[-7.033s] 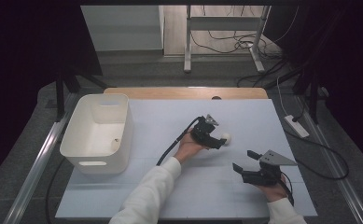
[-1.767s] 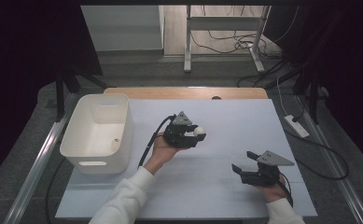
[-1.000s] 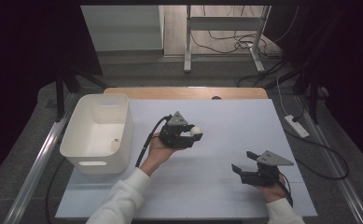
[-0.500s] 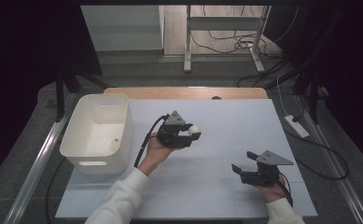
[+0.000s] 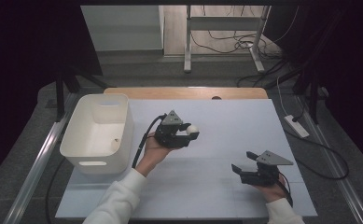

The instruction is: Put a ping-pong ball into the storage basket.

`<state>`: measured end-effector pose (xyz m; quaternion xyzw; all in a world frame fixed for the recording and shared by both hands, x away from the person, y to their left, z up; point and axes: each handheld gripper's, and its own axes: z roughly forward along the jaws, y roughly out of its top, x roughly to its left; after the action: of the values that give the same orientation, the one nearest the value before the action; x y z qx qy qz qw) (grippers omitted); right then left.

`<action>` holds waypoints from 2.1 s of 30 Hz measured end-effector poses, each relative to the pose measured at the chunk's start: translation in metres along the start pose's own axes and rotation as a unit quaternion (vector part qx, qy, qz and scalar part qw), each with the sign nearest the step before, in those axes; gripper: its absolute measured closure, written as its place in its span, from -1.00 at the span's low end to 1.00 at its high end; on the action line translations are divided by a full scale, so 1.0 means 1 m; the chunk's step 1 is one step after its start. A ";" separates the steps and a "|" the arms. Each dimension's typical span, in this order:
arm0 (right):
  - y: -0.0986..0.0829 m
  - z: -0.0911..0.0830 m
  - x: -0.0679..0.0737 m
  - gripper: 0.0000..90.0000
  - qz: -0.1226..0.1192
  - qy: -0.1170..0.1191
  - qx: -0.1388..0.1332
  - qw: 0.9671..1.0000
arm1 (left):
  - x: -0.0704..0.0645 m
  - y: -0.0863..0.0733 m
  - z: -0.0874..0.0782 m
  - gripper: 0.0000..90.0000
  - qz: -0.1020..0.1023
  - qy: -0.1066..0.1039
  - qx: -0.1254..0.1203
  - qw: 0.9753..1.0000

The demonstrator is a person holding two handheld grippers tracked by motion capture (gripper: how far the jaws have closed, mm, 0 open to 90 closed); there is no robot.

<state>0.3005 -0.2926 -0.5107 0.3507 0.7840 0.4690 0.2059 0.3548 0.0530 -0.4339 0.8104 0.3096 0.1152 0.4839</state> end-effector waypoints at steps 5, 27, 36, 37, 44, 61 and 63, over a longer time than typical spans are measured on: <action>0.000 0.000 0.000 -0.60 -0.002 -0.001 0.000 1.000 | 0.001 0.000 -0.002 0.13 -0.002 0.001 -0.001 1.000; 0.000 0.001 0.001 -0.60 -0.004 -0.004 0.004 1.000 | 0.005 -0.005 -0.010 0.13 -0.009 0.005 -0.008 1.000; 0.000 0.001 0.000 -0.60 -0.003 -0.006 0.007 1.000 | 0.005 -0.004 -0.012 0.13 -0.009 0.005 -0.010 1.000; -0.001 0.001 0.000 -0.59 -0.003 -0.006 0.007 1.000 | 0.005 -0.005 -0.013 0.13 -0.009 0.006 -0.010 1.000; -0.001 0.002 0.001 -0.59 -0.005 -0.009 0.012 1.000 | 0.005 -0.008 -0.010 0.13 -0.012 0.004 -0.007 1.000; -0.001 0.003 0.001 -0.59 -0.004 -0.009 0.018 1.000 | 0.010 -0.008 -0.017 0.13 -0.024 0.006 -0.020 0.999; -0.001 0.003 0.001 -0.59 -0.003 -0.009 0.018 1.000 | 0.010 -0.008 -0.018 0.13 -0.024 0.006 -0.021 0.999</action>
<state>0.3013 -0.2902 -0.5134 0.3558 0.7916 0.4509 0.2082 0.3508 0.0743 -0.4330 0.7917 0.3294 0.1145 0.5015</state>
